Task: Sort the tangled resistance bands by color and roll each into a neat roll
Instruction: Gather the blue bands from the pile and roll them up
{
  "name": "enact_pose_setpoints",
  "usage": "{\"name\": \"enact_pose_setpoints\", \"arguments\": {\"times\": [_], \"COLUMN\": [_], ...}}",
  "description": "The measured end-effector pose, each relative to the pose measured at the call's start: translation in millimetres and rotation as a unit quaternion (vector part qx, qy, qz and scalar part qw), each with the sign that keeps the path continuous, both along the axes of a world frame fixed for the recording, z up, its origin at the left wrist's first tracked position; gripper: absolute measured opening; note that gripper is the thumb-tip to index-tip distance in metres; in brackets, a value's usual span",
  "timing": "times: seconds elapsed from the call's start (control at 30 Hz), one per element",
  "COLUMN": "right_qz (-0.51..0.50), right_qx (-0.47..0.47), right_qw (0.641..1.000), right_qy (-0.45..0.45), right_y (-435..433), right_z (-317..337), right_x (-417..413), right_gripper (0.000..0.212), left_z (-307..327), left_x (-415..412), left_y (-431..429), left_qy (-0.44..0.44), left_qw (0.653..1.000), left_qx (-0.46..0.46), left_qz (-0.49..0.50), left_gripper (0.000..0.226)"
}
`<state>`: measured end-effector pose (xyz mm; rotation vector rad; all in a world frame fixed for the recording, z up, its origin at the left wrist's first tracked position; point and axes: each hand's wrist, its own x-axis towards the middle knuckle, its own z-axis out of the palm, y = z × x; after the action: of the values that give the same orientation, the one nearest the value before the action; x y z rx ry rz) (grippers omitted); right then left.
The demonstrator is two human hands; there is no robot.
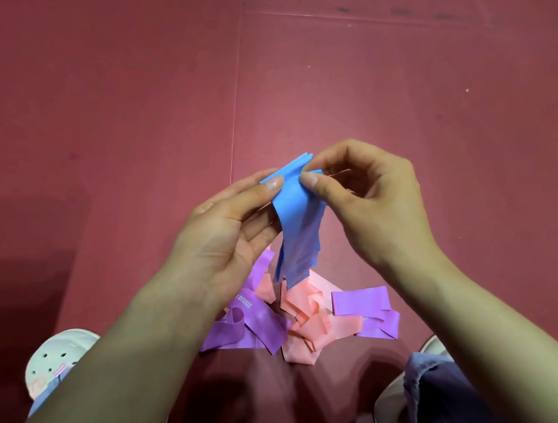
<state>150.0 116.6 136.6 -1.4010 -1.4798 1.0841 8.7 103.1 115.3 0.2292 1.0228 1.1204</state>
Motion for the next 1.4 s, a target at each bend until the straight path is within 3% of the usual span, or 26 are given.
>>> {"name": "enact_pose_setpoints", "arguments": {"times": [0.17,0.33,0.47,0.7,0.87,1.03,1.17,1.4], "right_qz": [0.027,0.002,-0.011,-0.014,-0.036,-0.036,-0.044,-0.033], "right_qx": [-0.012,-0.009,-0.008,-0.003,-0.011,-0.003,-0.01,0.042], "right_qw": [1.0,1.0,1.0,0.999,0.999,0.999,0.999,0.995], "right_qy": [0.01,-0.006,-0.02,-0.031,-0.028,-0.032,-0.003,-0.088], "right_y": [0.1,0.9,-0.5,-0.1,1.6,1.1,1.6,3.4], "right_z": [0.2,-2.8,-4.0,-3.8,-7.3,-7.0,-5.5,-8.3], "right_x": [-1.0,-1.1,-2.6,-2.2,0.4,-1.1,1.8,1.0], "right_gripper": [0.017,0.023,0.025,0.022,0.021,0.018,0.032,0.017], "left_z": [1.2,2.4,3.5,-1.3,-3.5,-6.3,-4.2,-5.1], "left_x": [-1.4,0.6,-0.1,-0.7,3.7,5.5,5.8,3.8], "left_y": [1.0,1.0,1.4,1.2,-2.3,-3.0,-3.4,-3.0], "left_qy": [-0.029,-0.001,0.02,0.041,0.103,0.165,0.172,0.206], "left_qw": [0.999,0.998,0.998,0.999,0.992,0.982,0.981,0.973], "left_qx": [-0.039,-0.058,-0.053,-0.032,0.065,0.09,0.09,0.097], "left_qz": [0.007,0.005,0.012,-0.001,-0.018,0.009,0.027,0.036], "left_gripper": [0.034,0.019,0.019,0.022,0.031,0.018,0.018,0.029]}}
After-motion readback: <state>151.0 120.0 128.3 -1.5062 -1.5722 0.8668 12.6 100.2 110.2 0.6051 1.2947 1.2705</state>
